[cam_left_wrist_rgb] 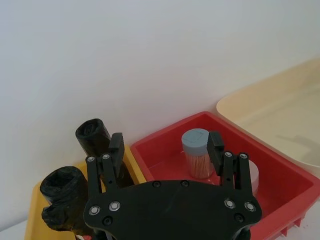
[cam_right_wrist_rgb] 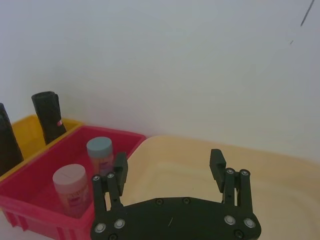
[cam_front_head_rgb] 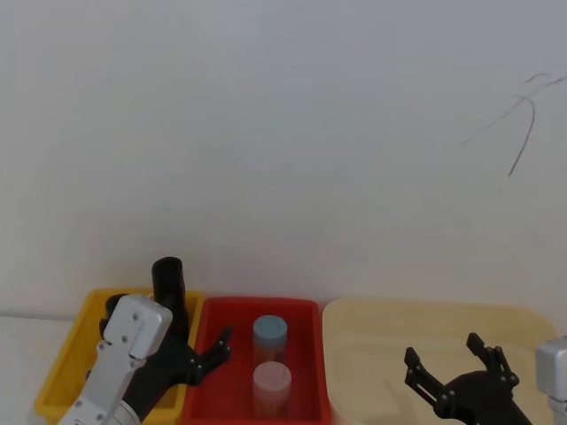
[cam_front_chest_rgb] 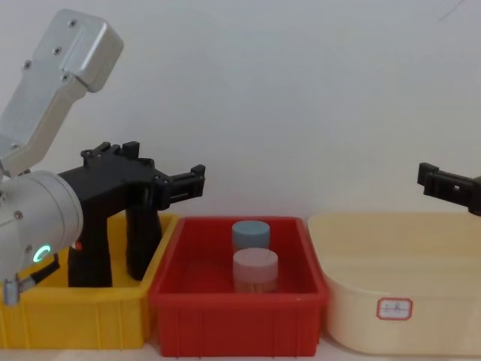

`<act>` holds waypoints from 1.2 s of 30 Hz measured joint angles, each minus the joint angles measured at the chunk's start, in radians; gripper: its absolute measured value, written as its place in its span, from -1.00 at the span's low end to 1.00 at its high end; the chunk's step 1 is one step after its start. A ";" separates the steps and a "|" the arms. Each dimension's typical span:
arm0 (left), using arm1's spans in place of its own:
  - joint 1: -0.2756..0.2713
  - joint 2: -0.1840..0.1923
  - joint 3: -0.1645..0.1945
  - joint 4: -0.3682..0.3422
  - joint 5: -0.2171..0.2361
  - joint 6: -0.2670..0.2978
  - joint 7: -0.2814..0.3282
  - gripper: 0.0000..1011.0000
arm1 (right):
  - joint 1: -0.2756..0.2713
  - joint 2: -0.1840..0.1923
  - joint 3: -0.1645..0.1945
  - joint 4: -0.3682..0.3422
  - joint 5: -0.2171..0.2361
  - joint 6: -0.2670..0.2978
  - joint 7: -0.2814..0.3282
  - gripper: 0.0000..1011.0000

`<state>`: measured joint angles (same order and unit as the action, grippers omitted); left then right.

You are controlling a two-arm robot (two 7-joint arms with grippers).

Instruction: Pick up the garbage bag with the one hand and transfer it to the other hand.

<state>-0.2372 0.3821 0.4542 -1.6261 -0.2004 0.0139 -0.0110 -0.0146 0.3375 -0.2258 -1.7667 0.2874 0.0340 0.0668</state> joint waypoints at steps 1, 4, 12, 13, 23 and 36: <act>0.000 0.000 0.000 0.000 0.000 0.000 0.000 0.98 | 0.000 0.000 0.000 0.000 0.000 0.000 0.000 0.98; 0.000 0.000 0.000 0.000 0.000 0.000 0.000 0.98 | 0.000 0.000 0.000 0.000 0.000 0.000 0.000 0.98; 0.000 0.000 0.000 0.000 0.000 0.000 0.000 0.98 | 0.000 0.000 0.000 0.000 0.000 0.000 0.000 0.98; 0.000 0.000 0.000 0.000 0.000 0.000 0.000 0.98 | 0.000 0.000 0.000 0.000 0.000 0.000 0.000 0.98; 0.000 0.000 0.000 0.000 0.000 0.000 0.000 0.98 | 0.000 0.000 0.000 0.000 0.000 0.000 0.000 0.98; 0.000 0.000 0.000 0.000 0.000 0.000 -0.001 0.98 | 0.000 0.000 0.000 0.000 0.000 0.000 0.000 0.98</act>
<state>-0.2371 0.3819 0.4542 -1.6262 -0.2004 0.0139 -0.0119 -0.0146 0.3375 -0.2258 -1.7667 0.2874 0.0340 0.0668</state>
